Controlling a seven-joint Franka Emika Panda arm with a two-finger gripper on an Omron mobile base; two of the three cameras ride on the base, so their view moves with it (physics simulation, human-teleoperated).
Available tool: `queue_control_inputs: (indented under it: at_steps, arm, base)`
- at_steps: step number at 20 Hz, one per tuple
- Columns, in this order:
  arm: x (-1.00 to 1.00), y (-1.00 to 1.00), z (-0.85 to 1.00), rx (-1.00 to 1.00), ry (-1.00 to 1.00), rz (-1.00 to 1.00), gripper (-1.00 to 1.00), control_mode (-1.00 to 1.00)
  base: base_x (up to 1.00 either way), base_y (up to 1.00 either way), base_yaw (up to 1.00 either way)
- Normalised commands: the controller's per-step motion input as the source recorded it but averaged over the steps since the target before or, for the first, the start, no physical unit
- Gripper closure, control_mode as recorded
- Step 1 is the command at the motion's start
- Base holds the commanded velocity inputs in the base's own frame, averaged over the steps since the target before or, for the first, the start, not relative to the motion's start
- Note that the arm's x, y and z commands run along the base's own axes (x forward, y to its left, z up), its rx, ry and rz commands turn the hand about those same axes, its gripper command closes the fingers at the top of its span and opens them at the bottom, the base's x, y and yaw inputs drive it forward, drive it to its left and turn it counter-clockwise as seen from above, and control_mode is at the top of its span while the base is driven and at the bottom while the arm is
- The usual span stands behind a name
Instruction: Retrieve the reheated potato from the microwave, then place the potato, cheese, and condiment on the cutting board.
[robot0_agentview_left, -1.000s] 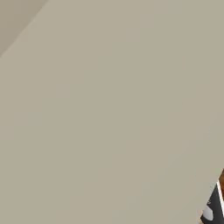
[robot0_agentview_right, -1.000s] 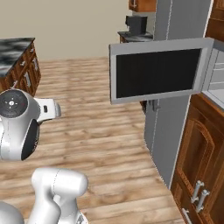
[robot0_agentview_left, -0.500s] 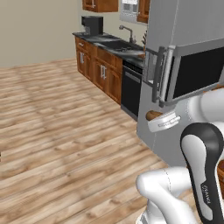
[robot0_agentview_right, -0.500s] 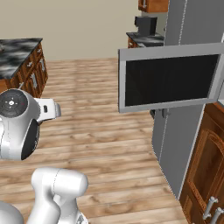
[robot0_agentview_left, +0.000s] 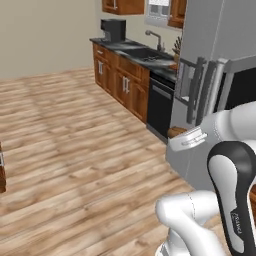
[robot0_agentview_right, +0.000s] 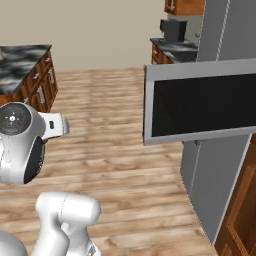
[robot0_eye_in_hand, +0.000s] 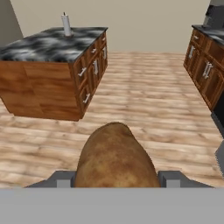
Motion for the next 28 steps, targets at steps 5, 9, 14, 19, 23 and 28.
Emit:
queue_control_inputs:
  at_steps: [5, 9, 14, 19, 23, 28]
  arm:
    - [0.00, 0.00, 0.00, 0.00, 0.00, 0.00, 1.00, 1.00]
    - [0.00, 0.00, 0.00, 0.00, 0.00, 0.00, 1.00, 1.00]
    - [0.00, 0.00, 0.00, 0.00, 0.00, 0.00, 1.00, 1.00]
    - [0.00, 0.00, 0.00, 0.00, 0.00, 0.00, 1.00, 1.00]
    - [0.00, 0.00, 0.00, 0.00, 0.00, 0.00, 1.00, 1.00]
    - [0.00, 0.00, 0.00, 0.00, 0.00, 0.00, 1.00, 1.00]
  base:
    - [0.70, 0.47, -0.05]
    - [0.70, 0.48, -0.03]
    - [0.71, 0.48, -0.03]
    - [0.72, 0.46, -0.03]
    - [0.75, 0.40, -0.08]
    - [0.77, 0.36, -0.09]
